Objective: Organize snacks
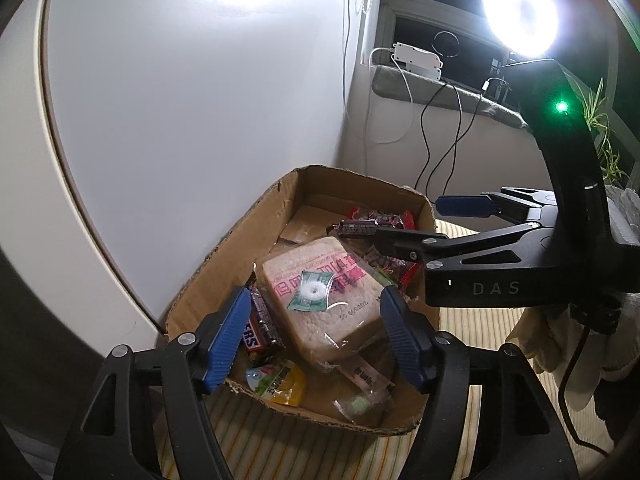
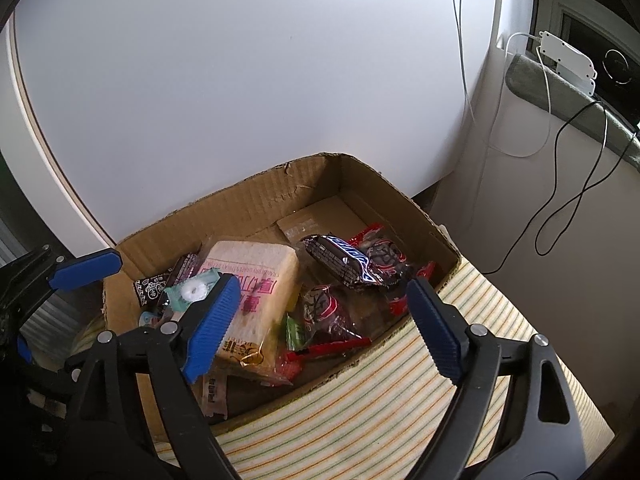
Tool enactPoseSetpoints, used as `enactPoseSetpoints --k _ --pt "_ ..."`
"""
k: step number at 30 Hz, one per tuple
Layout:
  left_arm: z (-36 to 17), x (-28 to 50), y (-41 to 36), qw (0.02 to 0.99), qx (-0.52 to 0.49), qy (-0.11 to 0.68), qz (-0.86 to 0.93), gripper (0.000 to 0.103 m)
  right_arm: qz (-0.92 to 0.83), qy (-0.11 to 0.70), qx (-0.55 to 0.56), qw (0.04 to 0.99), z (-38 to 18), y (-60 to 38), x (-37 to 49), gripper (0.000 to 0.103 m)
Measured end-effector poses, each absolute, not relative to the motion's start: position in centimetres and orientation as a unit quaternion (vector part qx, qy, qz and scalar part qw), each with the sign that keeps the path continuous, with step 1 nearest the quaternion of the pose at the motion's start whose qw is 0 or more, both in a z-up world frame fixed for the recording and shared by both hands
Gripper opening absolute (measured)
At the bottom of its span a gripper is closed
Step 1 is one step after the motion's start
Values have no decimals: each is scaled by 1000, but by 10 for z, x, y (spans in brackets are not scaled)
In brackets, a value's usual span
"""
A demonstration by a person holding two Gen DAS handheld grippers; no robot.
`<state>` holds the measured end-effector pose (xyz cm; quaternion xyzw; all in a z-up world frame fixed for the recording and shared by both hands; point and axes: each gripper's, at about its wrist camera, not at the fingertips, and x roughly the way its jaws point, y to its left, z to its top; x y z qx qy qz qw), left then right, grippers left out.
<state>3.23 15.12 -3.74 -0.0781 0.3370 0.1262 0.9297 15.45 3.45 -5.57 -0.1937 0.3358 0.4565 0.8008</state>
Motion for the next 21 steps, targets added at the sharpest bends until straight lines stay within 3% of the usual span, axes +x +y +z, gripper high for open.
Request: enactPoseSetpoints --k 21 --pt "-22 7 137 936 -67 318 133 67 435 298 -175 831 -23 2 120 91"
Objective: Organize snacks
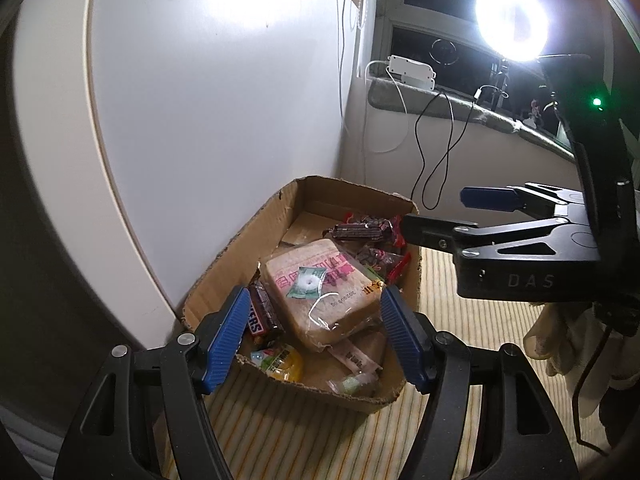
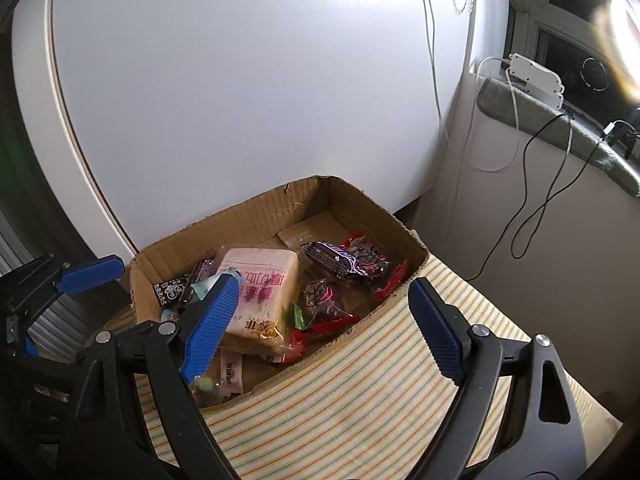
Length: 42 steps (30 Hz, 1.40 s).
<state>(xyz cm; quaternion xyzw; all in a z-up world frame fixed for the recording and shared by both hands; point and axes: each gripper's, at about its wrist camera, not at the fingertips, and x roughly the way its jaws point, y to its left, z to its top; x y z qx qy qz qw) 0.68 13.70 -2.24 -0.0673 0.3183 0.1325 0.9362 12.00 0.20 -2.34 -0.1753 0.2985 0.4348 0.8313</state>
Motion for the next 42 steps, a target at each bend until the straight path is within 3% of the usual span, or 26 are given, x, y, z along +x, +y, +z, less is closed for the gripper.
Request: enactPoseSetpoints --k 6,10,42 --pt "-17 -3 132 938 -64 313 135 68 422 281 -161 847 -14 -16 103 100" --pt "-15 -10 128 939 -60 309 139 75 408 272 -155 858 -11 -28 92 102" --pt "-3 -33 98 942 -44 298 147 80 381 264 -137 876 -12 -85 64 103"
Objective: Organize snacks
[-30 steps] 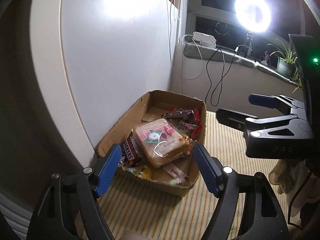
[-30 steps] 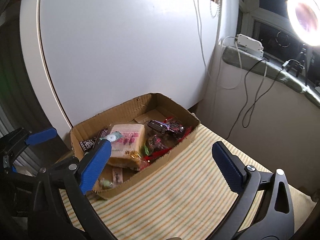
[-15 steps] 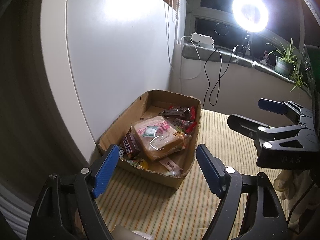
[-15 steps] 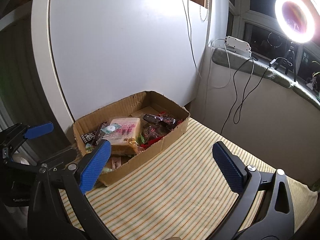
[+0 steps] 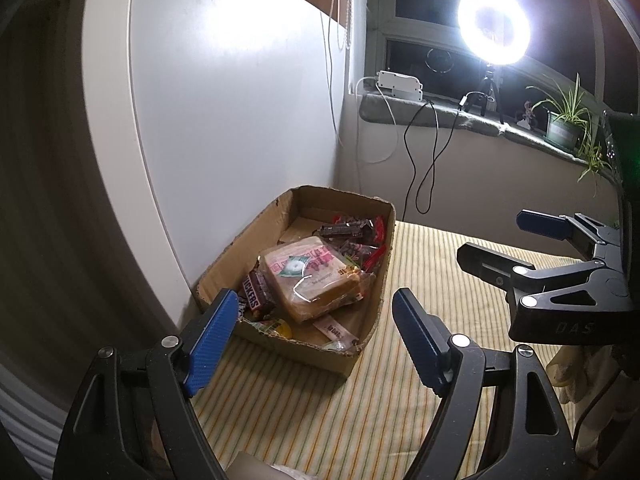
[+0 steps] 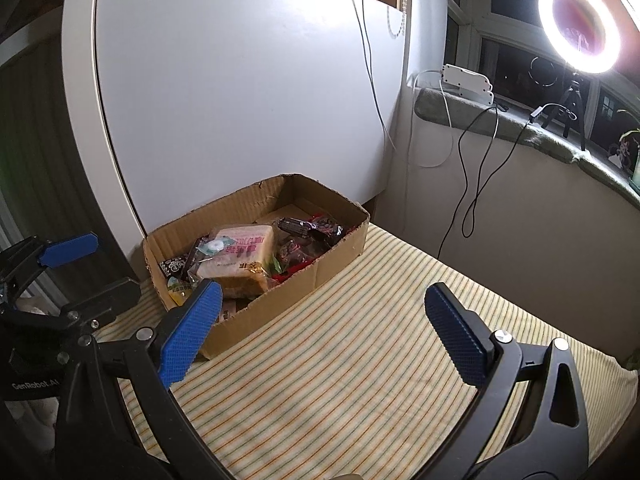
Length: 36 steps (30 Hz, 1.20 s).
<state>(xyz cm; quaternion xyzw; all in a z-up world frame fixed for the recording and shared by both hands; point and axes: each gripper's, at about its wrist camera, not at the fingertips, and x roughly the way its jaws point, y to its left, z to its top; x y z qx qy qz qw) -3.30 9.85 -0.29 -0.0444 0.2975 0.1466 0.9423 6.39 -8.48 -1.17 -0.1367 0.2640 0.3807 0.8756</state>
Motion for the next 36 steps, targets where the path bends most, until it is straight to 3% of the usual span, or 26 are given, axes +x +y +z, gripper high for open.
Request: enactPoseSetpoints --k 36 --pt "-1 -38 97 943 -42 293 150 79 376 262 -145 877 -13 -89 58 103"
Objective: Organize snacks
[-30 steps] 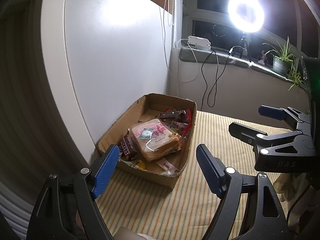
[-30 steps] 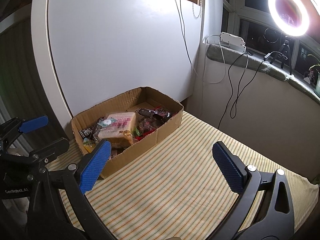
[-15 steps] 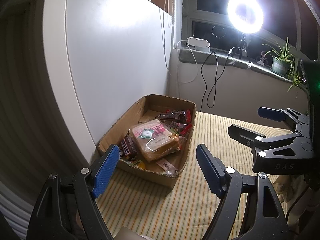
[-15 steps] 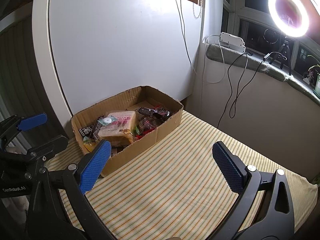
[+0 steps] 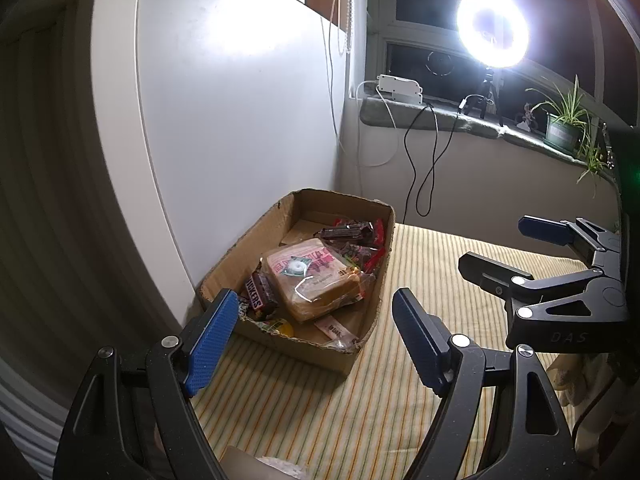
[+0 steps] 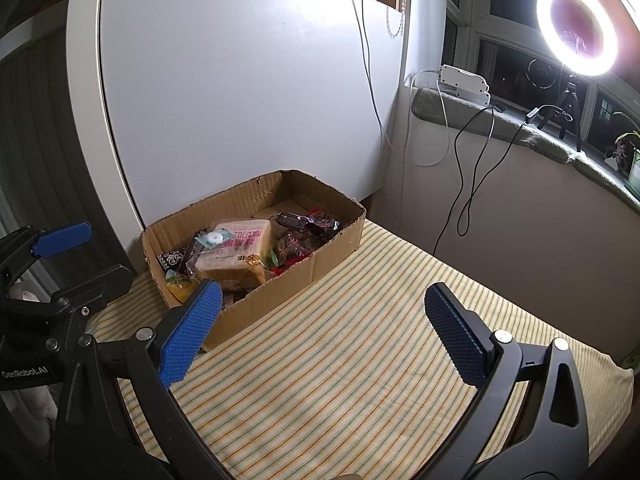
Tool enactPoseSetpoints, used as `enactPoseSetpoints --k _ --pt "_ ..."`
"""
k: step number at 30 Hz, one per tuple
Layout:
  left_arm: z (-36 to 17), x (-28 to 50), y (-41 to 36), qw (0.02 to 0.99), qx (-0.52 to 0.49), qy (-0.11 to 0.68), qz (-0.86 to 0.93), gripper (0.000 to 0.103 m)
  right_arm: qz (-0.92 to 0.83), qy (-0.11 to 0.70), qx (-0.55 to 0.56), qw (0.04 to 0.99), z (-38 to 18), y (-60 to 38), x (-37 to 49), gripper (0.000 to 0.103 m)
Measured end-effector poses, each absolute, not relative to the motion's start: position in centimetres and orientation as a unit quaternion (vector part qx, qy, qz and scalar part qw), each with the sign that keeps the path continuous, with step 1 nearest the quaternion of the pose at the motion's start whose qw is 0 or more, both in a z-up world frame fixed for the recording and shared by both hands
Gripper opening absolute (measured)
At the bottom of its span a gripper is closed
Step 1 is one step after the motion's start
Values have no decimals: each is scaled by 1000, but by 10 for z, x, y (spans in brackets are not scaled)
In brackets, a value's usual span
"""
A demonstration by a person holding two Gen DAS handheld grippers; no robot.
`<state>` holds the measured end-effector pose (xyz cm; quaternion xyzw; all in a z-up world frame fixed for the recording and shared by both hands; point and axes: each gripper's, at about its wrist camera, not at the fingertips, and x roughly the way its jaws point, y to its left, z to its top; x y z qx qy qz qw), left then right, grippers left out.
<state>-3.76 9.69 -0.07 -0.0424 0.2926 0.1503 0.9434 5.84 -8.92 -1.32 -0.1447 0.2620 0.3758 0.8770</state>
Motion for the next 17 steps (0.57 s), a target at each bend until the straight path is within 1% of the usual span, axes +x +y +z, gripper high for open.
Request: enactPoseSetpoints --k 17 --pt "-4 -37 97 943 -39 294 149 79 373 263 -148 877 -16 -94 61 103"
